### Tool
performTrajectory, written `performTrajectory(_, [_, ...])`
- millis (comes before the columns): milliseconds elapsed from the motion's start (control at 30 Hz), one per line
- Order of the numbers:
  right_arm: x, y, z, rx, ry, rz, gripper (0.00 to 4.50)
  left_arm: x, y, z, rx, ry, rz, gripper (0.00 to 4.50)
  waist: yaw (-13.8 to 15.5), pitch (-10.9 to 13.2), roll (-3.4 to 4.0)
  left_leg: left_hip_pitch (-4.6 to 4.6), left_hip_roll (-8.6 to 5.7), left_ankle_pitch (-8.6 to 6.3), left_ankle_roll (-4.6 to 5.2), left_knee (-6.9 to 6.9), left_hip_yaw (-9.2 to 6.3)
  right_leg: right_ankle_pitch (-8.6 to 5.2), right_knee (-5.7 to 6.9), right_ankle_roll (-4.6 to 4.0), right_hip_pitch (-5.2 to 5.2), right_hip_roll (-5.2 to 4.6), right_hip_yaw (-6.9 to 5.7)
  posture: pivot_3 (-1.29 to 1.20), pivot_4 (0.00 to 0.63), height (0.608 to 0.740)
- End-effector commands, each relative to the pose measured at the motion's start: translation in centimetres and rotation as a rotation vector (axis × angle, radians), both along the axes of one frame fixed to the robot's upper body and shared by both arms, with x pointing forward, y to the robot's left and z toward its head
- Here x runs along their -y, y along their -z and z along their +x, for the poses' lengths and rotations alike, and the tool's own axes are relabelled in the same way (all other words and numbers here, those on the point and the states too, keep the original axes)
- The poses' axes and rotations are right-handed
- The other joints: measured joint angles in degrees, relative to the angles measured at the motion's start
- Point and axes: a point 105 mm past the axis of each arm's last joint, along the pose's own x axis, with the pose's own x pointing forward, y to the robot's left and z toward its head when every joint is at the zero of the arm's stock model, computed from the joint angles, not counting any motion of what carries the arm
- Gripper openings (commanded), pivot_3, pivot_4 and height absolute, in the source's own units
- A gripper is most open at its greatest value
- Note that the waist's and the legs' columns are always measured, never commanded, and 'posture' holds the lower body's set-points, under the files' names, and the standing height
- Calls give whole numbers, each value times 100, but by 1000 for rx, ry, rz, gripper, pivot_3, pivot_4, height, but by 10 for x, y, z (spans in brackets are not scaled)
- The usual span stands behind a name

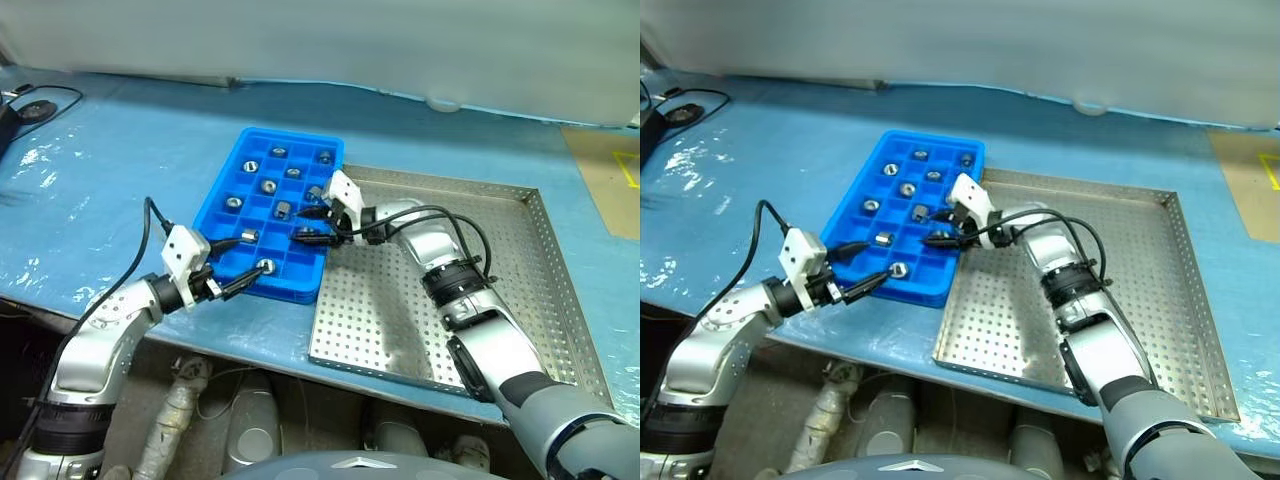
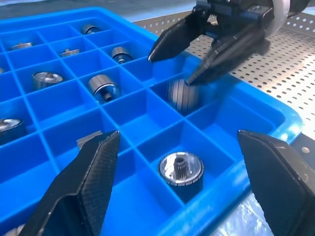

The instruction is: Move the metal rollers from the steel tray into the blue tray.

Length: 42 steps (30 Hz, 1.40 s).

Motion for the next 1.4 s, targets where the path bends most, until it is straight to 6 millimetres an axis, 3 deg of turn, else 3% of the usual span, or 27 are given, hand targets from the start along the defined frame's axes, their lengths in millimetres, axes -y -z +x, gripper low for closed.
performTrajectory(33, [3,-18,1,64,14,31,4006,11,-9,4,23,54,-37,4016,-33,0,0,0,0,1,-1,0,0,0,1,0,0,0,0,267,150,740])
performTrajectory(167, [16,-25,3,75,73,63,4006,24,-9,11,18,115,-55,4016,-77,0,0,3,0,6,-9,3,0,0,12,0,-2,1,2,179,150,740])
performTrajectory(367, [56,-29,-2,93,233,109,4006,49,-14,30,34,220,-105,4016,-132,-1,-1,5,-5,10,-15,11,0,1,15,1,4,0,10,31,150,740])
performTrajectory(600, [93,-38,-2,168,497,195,4006,64,-13,50,51,241,-154,4016,-539,-1,-1,23,-8,16,-24,9,6,3,20,4,3,5,30,-73,150,740])
performTrajectory(667, [104,-41,-4,179,554,223,4372,67,-16,51,50,258,-186,4016,-592,-1,-1,26,-8,17,-25,8,9,3,20,4,2,7,35,-94,150,740])
performTrajectory(800, [125,-45,-6,210,655,239,4500,72,-10,48,33,282,-183,4485,-649,-1,-1,26,-9,10,-13,8,15,3,16,4,3,5,38,-103,150,740])
performTrajectory(1000, [124,-41,-20,189,616,249,4500,70,-18,58,113,212,-190,4485,-663,-1,-1,37,-10,7,-8,6,19,2,13,5,13,4,42,-83,150,740])
performTrajectory(1400, [121,-43,-9,228,607,230,4500,66,-14,54,125,181,-179,4485,-655,-1,-1,36,-10,6,-6,2,21,3,7,5,12,3,42,-26,150,740])
